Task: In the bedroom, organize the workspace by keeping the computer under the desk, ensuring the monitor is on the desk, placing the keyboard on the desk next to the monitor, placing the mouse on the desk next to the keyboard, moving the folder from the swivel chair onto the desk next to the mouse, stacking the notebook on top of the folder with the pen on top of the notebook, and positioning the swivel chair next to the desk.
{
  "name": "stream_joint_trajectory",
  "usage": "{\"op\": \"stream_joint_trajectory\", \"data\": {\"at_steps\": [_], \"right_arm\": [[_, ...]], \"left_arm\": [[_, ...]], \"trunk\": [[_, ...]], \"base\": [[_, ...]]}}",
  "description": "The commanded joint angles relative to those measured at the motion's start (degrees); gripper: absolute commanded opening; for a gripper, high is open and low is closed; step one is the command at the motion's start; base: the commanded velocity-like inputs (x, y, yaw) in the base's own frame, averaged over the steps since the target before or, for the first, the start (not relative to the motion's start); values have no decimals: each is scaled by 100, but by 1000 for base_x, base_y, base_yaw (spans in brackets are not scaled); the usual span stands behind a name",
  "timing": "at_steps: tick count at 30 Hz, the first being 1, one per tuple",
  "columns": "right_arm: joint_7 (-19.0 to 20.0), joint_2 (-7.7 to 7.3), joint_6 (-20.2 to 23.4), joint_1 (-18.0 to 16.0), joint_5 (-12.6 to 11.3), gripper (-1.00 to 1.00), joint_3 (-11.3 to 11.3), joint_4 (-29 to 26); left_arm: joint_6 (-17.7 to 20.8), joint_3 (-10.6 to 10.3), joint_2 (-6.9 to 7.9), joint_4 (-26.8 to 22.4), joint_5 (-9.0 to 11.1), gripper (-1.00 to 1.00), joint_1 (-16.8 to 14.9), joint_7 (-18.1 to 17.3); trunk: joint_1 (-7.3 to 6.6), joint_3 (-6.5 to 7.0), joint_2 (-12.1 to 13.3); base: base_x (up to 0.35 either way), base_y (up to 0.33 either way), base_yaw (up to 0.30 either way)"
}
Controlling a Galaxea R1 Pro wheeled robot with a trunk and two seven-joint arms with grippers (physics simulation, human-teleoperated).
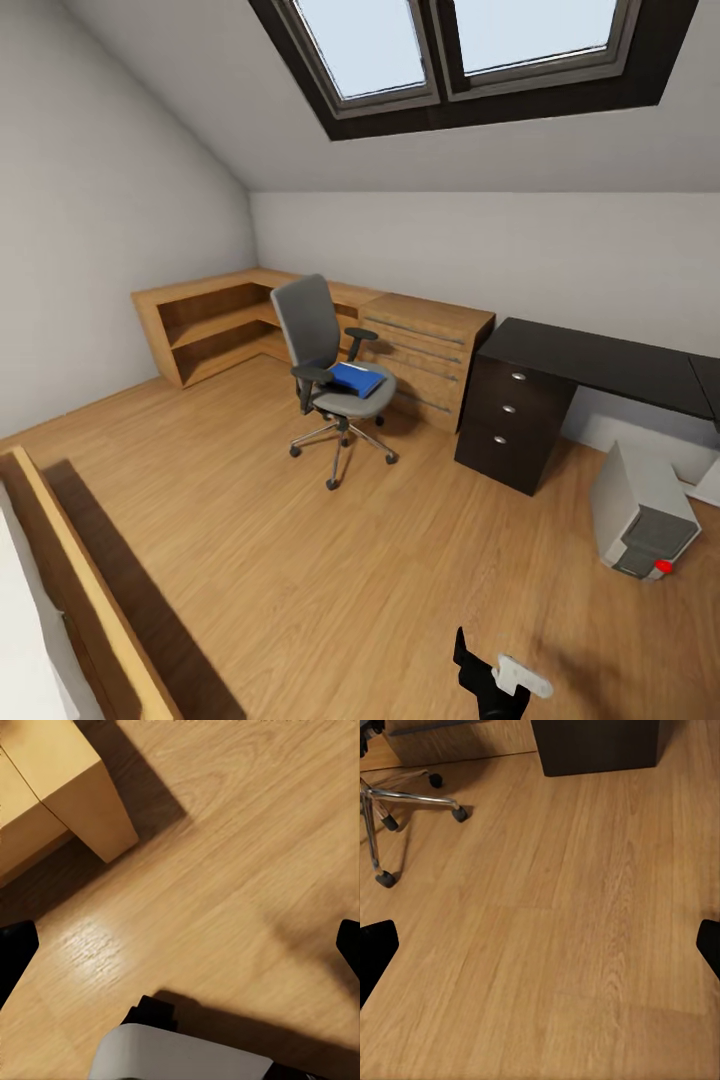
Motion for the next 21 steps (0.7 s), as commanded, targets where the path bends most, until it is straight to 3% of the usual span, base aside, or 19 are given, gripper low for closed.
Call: {"op": "stream_joint_trajectory", "data": {"at_steps": [1, 6, 13, 21], "right_arm": [[40, 2, -22, -6, -6, 100, -46, 12], [40, 3, -22, -6, 81, 100, -46, 9], [40, -1, -22, 28, 538, 100, -46, 15], [40, -1, -22, 32, 658, 100, -46, 16]], "left_arm": [[-8, 3, -4, -9, 20, 100, 3, 5], [-8, -8, -9, -3, 15, 100, 3, 5], [-8, -9, -3, -1, 14, 100, 3, 5], [-8, -10, -6, 4, 14, 100, 3, 5]], "trunk": [[-23, 14, 39], [-132, 104, 239], [-286, 231, 520], [-462, 384, 841]], "base": [[0, 0, 0], [0, 0, -92], [0, 0, -220], [0, 0, -234]]}}
